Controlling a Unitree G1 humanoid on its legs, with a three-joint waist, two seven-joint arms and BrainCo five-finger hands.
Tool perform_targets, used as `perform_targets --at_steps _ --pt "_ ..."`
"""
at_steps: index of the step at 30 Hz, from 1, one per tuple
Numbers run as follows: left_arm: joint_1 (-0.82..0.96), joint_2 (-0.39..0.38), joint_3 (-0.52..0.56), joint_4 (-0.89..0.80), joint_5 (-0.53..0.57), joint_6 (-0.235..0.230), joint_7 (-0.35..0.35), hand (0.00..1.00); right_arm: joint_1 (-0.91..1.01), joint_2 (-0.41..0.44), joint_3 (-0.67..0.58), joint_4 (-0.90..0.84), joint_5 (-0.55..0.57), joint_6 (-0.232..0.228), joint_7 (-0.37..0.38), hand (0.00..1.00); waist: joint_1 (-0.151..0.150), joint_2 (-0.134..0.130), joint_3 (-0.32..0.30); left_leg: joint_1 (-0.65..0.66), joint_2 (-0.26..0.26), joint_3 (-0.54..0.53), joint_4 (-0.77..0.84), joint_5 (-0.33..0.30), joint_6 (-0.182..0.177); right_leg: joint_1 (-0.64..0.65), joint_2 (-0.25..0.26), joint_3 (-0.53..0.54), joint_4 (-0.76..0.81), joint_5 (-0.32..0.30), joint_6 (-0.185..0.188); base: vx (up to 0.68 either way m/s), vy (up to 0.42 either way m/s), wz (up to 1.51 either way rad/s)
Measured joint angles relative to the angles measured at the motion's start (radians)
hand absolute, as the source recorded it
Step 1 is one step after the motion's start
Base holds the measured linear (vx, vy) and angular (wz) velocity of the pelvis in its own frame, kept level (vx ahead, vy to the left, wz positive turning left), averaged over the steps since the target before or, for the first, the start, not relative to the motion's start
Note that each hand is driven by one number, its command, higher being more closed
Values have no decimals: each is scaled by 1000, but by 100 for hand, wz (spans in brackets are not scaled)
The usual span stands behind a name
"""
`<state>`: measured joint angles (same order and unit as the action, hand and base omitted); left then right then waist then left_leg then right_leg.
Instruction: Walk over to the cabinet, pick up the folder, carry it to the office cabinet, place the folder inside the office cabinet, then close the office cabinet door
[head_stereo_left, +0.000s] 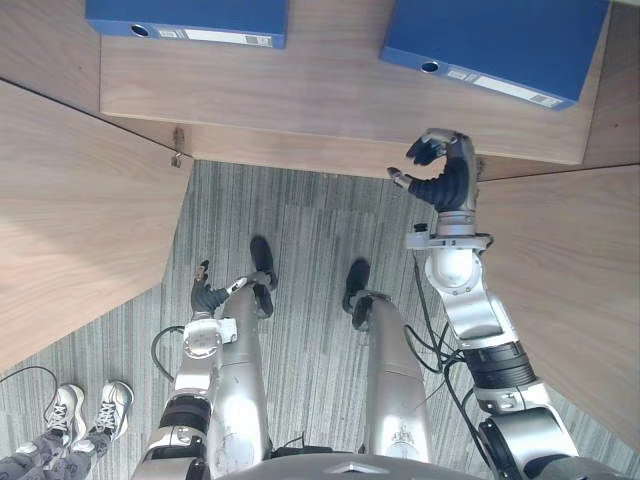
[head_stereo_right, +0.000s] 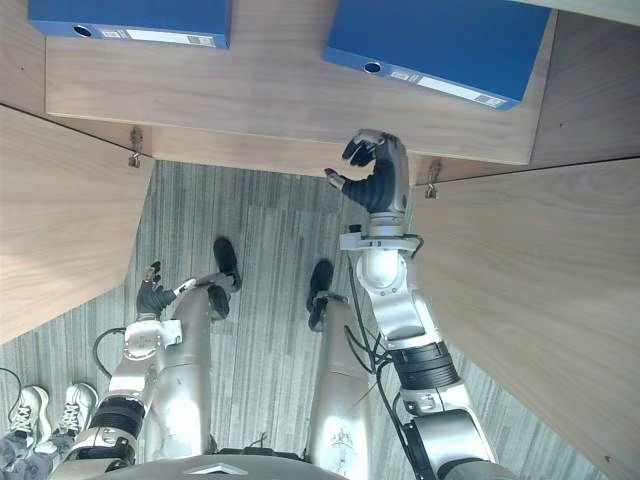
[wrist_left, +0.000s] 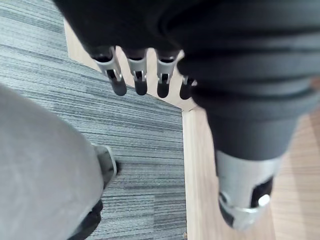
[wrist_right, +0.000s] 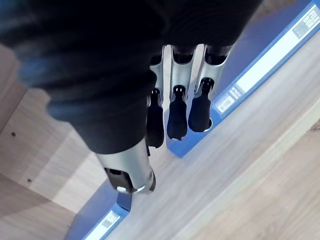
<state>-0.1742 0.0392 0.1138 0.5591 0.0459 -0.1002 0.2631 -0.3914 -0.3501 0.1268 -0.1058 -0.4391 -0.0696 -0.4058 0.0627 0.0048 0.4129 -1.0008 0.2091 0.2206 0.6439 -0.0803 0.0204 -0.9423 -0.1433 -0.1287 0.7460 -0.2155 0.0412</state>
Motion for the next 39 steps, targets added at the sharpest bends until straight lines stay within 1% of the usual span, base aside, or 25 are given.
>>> perform_targets --at_steps 1,5,9,15,20,24,28,36,38,39 --pt "-6 0 -1 0 0 0 6 0 -6 1 12 0 0 -2 -6 100 1 0 15 -2 0 -2 3 0 1 -3 -1 -1 8 -3 0 25 -60 4" --pt "-19 5 0 -2 0 -3 18 0 -23 25 21 4 -1 -4 -21 100 5 0 40 -15 0 -3 6 4 -2 -22 -2 1 23 -5 -4 12 -64 2" --pt "-41 16 0 -11 0 -10 23 0 -57 24 28 9 -1 -3 -35 100 8 2 66 -32 0 -7 13 6 -9 -42 -3 1 41 -8 -6 -9 -64 2" --pt "-44 27 1 -34 0 -21 30 0 -157 14 27 97 0 4 -61 100 16 1 71 -74 -1 -10 26 14 -7 -91 -9 2 70 -10 -9 -6 -42 3" --pt "-50 40 2 -40 -2 -36 30 0 -261 -39 26 186 12 8 -62 100 20 2 75 -116 -3 -27 46 17 -7 -125 -15 -9 100 -19 -14 -6 -46 7" --pt "-69 46 3 -48 -4 -41 30 0 -371 -89 26 272 59 9 -61 100 23 2 75 -159 -5 -33 71 19 -6 -170 -23 -10 138 -29 -14 -7 -28 5" --pt "-71 53 2 -72 -18 -43 30 0 -464 -132 27 372 93 10 -61 100 25 3 75 -193 -5 -36 86 25 4 -204 -26 -10 156 -31 -14 0 0 0" --pt "-71 62 0 -76 -44 -61 29 0 -589 -215 27 501 172 7 -59 100 26 3 75 -215 -12 -45 80 27 0 -221 -33 -21 160 -33 -14 -6 -8 3" --pt "-71 65 -1 -77 -45 -63 29 0 -626 -231 26 532 181 6 -60 100 25 3 75 -219 -15 -41 70 32 3 -230 -36 -20 157 -32 -15 -6 -19 4" --pt "-71 65 -1 -77 -45 -65 29 0 -650 -243 25 560 201 3 -60 100 24 3 75 -221 -18 -40 64 41 -3 -234 -38 -20 156 -32 -16 -4 -26 5"
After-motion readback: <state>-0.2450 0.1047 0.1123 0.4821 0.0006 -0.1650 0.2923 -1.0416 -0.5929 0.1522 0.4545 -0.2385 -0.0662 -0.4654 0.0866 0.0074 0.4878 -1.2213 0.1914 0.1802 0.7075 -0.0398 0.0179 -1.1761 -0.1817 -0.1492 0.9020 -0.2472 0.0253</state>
